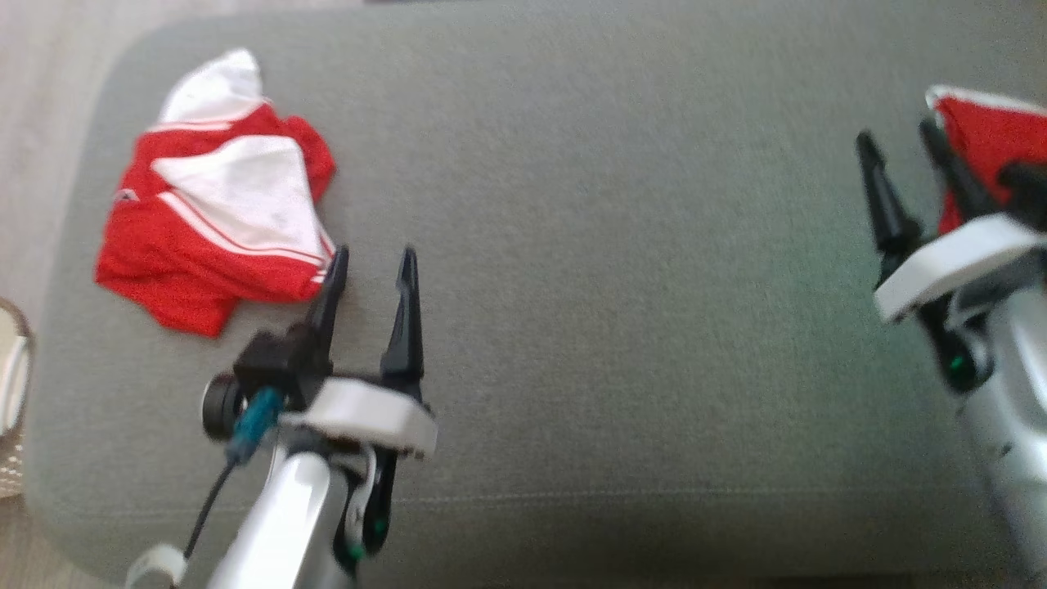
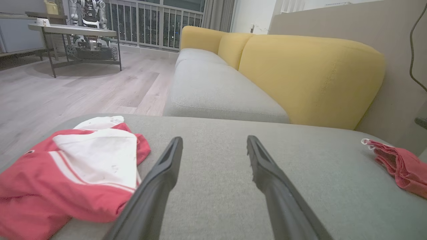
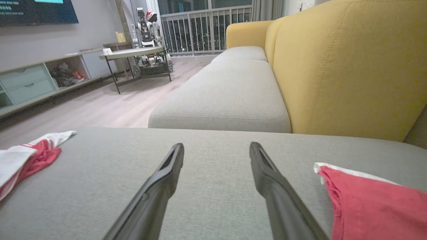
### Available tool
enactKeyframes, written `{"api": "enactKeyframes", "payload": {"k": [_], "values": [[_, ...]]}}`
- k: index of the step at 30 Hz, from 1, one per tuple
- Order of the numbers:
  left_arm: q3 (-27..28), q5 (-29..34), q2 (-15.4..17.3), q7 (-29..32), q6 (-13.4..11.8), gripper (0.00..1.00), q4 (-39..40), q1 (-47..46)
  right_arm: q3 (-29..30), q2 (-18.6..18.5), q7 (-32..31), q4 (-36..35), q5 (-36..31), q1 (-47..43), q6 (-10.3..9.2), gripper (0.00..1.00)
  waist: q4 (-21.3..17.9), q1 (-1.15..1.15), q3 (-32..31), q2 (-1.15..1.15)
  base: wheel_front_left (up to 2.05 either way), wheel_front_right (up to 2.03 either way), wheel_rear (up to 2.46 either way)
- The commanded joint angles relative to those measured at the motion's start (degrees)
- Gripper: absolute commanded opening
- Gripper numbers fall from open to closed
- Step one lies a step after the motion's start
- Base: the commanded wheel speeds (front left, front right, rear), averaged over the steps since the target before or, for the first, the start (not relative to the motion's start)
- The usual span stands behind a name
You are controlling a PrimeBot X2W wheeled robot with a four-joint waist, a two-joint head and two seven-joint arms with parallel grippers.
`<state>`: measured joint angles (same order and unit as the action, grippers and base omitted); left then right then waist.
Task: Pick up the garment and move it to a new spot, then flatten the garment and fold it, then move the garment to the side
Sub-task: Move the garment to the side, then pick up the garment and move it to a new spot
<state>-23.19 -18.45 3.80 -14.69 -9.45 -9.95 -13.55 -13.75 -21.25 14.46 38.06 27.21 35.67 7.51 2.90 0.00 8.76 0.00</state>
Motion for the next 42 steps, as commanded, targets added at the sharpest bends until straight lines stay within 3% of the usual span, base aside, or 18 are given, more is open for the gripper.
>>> {"api": "enactKeyframes", "payload": {"k": [1, 8, 16, 26, 42], "values": [[2.6, 1.2, 0.2, -0.3, 0.6, 1.00, 2.3, -0.2, 1.3, 1.1, 0.5, -3.1, -0.8, -1.6, -0.02, 1.00, 2.4, 0.00, -3.1, 0.00, 0.00, 0.00, 0.00], [6.5, 3.8, -0.4, -0.3, 2.7, 1.00, 2.9, 7.0, 9.5, 8.9, 0.5, -12.3, -6.8, -14.1, -0.02, 1.00, 4.2, 0.00, -7.1, 0.00, 0.00, 0.00, 0.00], [9.0, 6.4, -0.9, -0.3, 3.7, 1.00, 5.0, 12.4, 10.9, 15.0, 0.5, -21.0, -12.7, -25.5, -0.02, 1.00, 5.1, 0.00, -9.9, 0.00, 0.00, 0.00, 0.00], [9.1, 5.4, -0.9, -0.3, 2.2, 1.00, 7.6, 13.9, 12.2, 17.0, 0.5, -24.2, -14.5, -29.6, -0.02, 1.00, 5.4, 0.00, -9.7, 0.00, 0.00, 0.00, 0.00], [8.5, 5.3, -0.9, -0.3, 2.0, 1.00, 6.5, 13.6, 13.7, 17.9, 0.5, -24.3, -13.0, -29.2, -0.02, 1.00, 5.0, 0.00, -8.7, 0.00, 0.00, 0.00, 0.00]]}}
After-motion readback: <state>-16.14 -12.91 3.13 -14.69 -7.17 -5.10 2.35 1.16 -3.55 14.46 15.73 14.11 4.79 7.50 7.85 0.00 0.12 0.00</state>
